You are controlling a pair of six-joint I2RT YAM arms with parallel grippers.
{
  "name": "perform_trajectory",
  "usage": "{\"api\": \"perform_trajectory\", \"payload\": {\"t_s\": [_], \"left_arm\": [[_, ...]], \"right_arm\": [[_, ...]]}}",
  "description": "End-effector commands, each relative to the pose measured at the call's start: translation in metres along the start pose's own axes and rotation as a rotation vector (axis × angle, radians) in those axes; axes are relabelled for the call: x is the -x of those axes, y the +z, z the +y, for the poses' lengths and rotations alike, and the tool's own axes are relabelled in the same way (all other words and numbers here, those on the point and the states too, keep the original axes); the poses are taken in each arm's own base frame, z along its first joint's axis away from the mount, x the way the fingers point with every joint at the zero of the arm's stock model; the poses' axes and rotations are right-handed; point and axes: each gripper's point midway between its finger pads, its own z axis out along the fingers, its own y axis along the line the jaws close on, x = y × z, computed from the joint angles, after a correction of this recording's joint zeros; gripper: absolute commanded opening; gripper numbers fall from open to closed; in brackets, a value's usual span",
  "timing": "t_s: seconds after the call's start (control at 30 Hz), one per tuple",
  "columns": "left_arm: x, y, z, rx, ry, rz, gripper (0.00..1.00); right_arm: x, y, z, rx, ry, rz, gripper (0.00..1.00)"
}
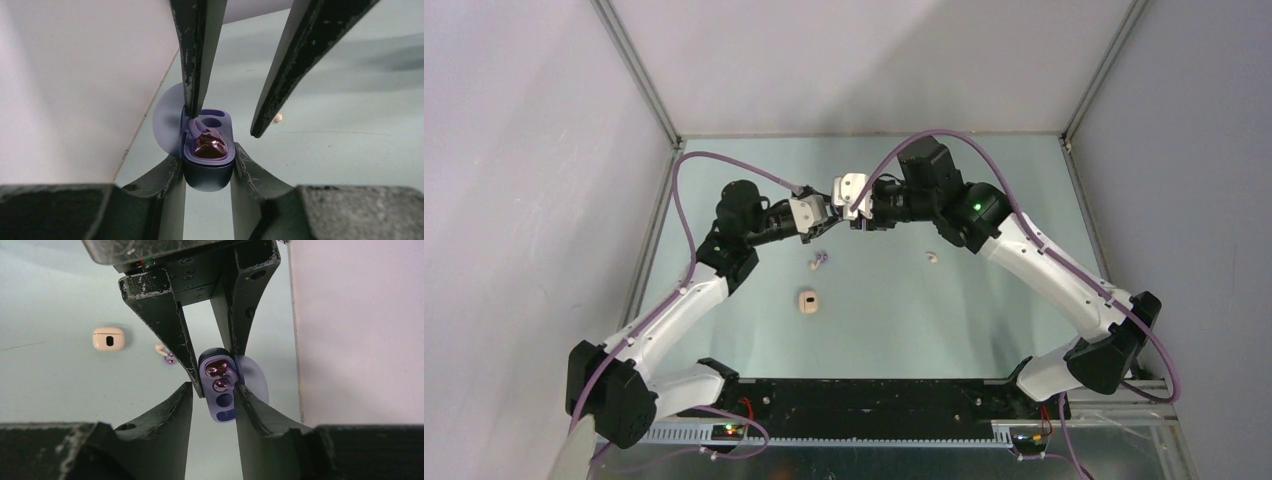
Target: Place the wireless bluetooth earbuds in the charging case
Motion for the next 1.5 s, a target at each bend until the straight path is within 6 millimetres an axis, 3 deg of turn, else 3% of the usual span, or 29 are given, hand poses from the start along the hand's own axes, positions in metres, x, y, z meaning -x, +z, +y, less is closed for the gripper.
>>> {"api": "perform_trajectory", "payload": {"t_s": [0.0, 0.2, 0.57, 0.8, 1.13, 1.47], "left_arm": [[0.025, -0.005, 0.008, 0.018, 0.076, -0.056, 0.0], [0.024, -0.005, 0.006, 0.009, 0.083, -0.054, 0.0], [0.022, -0.005, 0.009, 0.024, 0.078, -0.044, 0.0], [0.021, -0.004, 0.009, 0.026, 0.065, -0.044, 0.0], [0.021, -0.005, 0.026, 0.108, -0.015, -0.044, 0.0], [0.021, -0.004, 0.032, 0.122, -0.033, -0.053, 0.0]], "right_arm": [[0.007, 0.003, -0.01, -0.054, -0.042, -0.012, 0.42], [0.007, 0.003, -0.011, -0.07, -0.054, -0.009, 0.46], [0.015, 0.005, -0.006, -0.05, -0.077, -0.05, 0.43], [0.016, 0.006, -0.009, -0.073, -0.098, -0.071, 0.46], [0.023, -0.002, -0.001, -0.047, -0.099, -0.093, 0.29], [0.023, -0.004, -0.002, -0.052, -0.091, -0.092, 0.25]]}}
